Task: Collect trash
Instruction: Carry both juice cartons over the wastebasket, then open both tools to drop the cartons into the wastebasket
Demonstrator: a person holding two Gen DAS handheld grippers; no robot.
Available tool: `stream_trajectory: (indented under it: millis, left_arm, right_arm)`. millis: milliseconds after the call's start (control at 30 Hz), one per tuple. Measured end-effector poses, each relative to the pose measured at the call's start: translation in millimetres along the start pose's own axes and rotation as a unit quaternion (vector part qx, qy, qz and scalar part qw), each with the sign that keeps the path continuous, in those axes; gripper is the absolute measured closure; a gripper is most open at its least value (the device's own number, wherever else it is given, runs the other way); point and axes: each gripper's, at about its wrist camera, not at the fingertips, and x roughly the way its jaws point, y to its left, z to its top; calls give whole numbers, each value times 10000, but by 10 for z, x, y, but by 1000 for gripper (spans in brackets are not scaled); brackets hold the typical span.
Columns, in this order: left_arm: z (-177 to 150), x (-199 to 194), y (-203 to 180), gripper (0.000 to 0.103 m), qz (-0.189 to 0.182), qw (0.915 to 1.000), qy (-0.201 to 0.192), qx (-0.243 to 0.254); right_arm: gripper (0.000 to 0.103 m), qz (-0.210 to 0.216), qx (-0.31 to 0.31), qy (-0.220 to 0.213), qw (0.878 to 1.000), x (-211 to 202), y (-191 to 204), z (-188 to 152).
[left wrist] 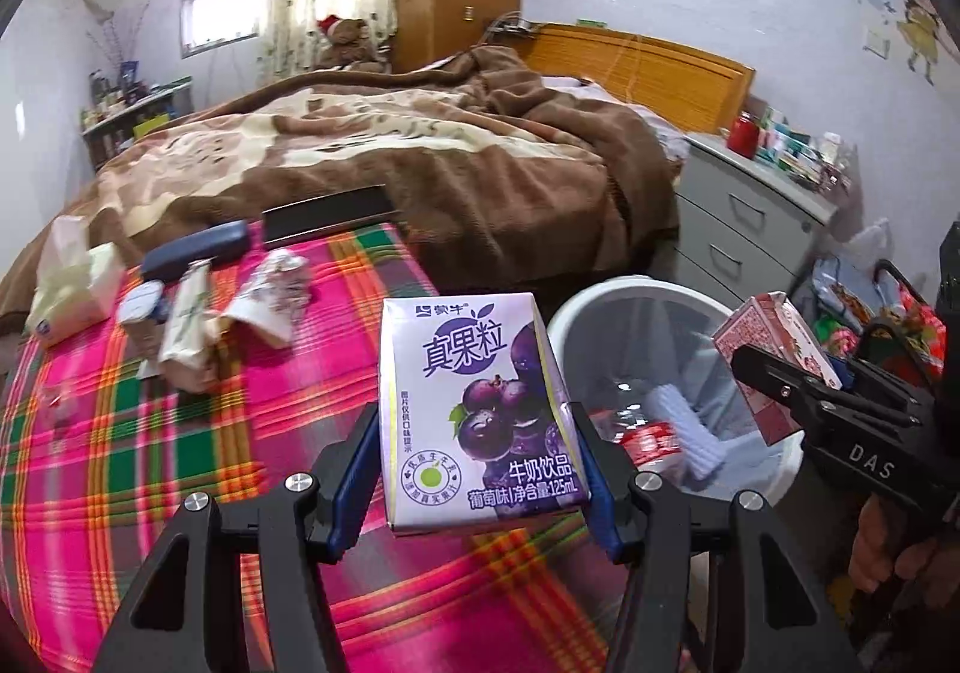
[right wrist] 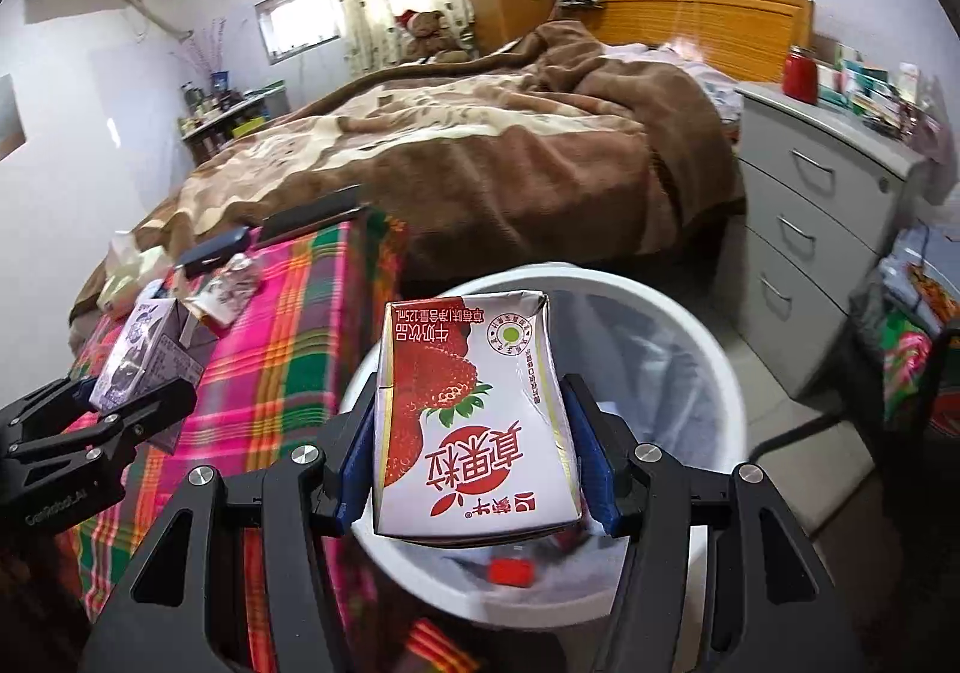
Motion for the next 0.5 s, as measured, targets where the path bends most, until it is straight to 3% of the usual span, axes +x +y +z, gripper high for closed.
stream_trajectory:
  millis: [500]
  left_arm:
    - [0, 530, -790, 45, -609, 9956, 460, 539]
  right_arm:
    - [45, -431, 268, 467, 9976, 224, -500, -58]
